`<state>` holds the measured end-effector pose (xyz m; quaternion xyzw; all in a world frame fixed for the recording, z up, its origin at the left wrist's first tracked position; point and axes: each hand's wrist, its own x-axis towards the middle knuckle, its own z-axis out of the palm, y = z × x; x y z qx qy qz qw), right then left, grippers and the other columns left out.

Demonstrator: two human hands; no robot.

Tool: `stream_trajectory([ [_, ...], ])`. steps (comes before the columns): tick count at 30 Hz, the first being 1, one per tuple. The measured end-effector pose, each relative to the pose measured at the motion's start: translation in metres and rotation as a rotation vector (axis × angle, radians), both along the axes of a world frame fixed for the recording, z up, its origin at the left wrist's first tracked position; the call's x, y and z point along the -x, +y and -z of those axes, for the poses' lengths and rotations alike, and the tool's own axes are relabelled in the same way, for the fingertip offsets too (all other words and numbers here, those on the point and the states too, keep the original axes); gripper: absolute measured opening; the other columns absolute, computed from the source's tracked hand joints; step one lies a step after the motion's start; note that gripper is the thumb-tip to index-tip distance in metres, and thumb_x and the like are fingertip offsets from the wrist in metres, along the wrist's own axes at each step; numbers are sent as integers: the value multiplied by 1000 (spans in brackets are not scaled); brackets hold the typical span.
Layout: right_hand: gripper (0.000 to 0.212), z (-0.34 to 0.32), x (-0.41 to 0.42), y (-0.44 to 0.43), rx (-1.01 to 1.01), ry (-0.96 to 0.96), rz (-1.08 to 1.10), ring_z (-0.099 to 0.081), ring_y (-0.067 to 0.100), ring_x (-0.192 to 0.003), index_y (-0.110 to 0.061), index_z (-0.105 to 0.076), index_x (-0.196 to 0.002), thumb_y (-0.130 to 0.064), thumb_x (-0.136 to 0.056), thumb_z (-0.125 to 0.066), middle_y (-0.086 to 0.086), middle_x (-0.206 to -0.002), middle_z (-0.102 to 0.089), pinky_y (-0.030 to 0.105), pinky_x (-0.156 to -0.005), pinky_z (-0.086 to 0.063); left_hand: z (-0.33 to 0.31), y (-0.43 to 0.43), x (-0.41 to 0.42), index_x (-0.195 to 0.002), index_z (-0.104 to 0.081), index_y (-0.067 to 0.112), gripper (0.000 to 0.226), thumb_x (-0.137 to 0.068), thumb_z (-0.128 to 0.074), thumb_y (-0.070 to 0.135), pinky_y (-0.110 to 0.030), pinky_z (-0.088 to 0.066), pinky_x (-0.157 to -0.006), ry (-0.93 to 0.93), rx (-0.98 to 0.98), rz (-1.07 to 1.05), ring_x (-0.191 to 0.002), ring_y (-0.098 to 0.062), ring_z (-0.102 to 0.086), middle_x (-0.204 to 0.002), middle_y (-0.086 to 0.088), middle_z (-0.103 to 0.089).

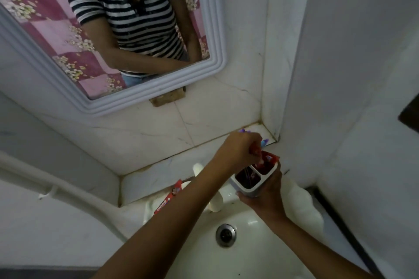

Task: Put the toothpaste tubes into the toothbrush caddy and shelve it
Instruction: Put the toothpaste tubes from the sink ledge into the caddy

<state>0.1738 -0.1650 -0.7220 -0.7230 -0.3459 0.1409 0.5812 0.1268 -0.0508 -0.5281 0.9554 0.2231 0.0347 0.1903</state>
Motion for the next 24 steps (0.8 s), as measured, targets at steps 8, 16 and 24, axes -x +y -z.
stream_trajectory([
  [8, 134, 7, -3, -2, 21, -5, -15, -53, 5, -134, -44, -22, -153, -40, -44, -99, -2, -150, -46, 8, -106, -44, -26, 21, 40, -112, -65, 23, 37, -79, -79, 32, -26, -58, -74, -240, 162, -137, -80, -13, -73, -107, 3, -73],
  [16, 140, 8, -2, -6, 54, -85, -37, -51, 36, -141, 7, -21, -157, -14, -47, -106, 24, -154, -45, 26, -114, -45, 59, 81, 191, -103, -72, 11, 24, -81, -75, 19, -31, -53, -84, 99, 111, -699, -97, -24, -70, -102, -6, -75],
  [24, 140, 5, 0, -7, 69, -87, -45, -49, 44, -141, 13, -24, -153, -7, -43, -108, 28, -153, -42, 42, -115, -46, 127, 71, 215, -100, -67, 18, 26, -86, -64, 39, -35, -58, -76, 371, 33, -641, -92, -24, -67, -96, -5, -70],
])
